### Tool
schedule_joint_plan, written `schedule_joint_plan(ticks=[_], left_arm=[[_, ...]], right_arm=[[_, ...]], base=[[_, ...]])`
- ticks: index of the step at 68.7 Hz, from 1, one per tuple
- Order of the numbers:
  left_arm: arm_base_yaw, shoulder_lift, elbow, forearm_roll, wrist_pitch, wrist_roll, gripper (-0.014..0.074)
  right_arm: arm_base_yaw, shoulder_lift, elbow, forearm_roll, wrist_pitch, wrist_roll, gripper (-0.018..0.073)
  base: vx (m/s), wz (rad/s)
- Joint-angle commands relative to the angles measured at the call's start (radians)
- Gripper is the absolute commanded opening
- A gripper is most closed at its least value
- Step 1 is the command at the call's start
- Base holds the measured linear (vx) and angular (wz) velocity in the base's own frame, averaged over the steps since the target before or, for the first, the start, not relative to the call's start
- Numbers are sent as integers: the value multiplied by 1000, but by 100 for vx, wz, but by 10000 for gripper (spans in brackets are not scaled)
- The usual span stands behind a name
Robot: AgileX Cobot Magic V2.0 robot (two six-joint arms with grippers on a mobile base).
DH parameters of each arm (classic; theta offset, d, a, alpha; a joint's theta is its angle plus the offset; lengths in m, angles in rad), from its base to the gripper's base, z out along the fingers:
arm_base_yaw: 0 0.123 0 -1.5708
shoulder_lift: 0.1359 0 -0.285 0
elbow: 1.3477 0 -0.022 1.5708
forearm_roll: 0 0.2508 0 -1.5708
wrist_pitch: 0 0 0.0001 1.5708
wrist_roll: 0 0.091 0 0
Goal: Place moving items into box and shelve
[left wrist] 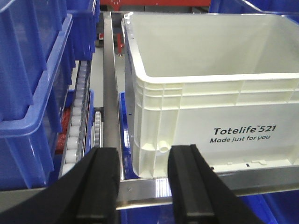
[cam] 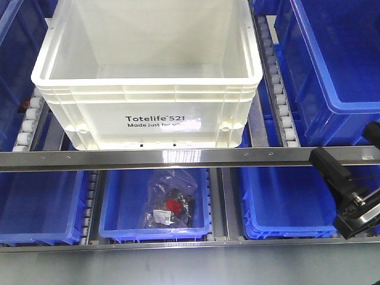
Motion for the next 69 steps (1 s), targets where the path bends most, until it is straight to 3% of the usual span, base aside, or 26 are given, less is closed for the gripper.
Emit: schedule_joint_plan(ticks=[1, 8, 16, 45, 49, 53, 60, 62, 69], left_arm=[[-3, 28, 13, -8, -189, 6, 377], [-3, 48, 59, -27, -304, -12, 377], [-3, 49, 60, -45, -288, -46, 377], [-3, 49, 60, -42, -265, -46, 355], [-3, 49, 60, -42, -265, -46, 301], [-3, 49, 60, -42, -265, -46, 197], [-3, 49, 60, -41, -265, -43, -28], [-3, 49, 60, -41, -265, -43, -29], [-3, 49, 60, -42, -265, -43, -28]], right_arm=[[-1, 14, -28, 21, -33, -12, 592], [-1, 31, -28, 23, -53, -12, 592], [-1, 31, -28, 25, -49, -12, 592], [-1, 31, -24, 24, -6, -8, 576], [-1, 31, -24, 24, -20, -8, 517], [-1, 31, -24, 24, -30, -8, 398], [-1, 31, -24, 25, -31, -8, 63], [-1, 31, -24, 25, -31, -8, -23], [-1, 31, -24, 32, -28, -4, -17]], base=[[0, 0], [0, 0], [0, 0], [0, 0], [0, 0], [0, 0], [0, 0], [0, 0], [0, 0]])
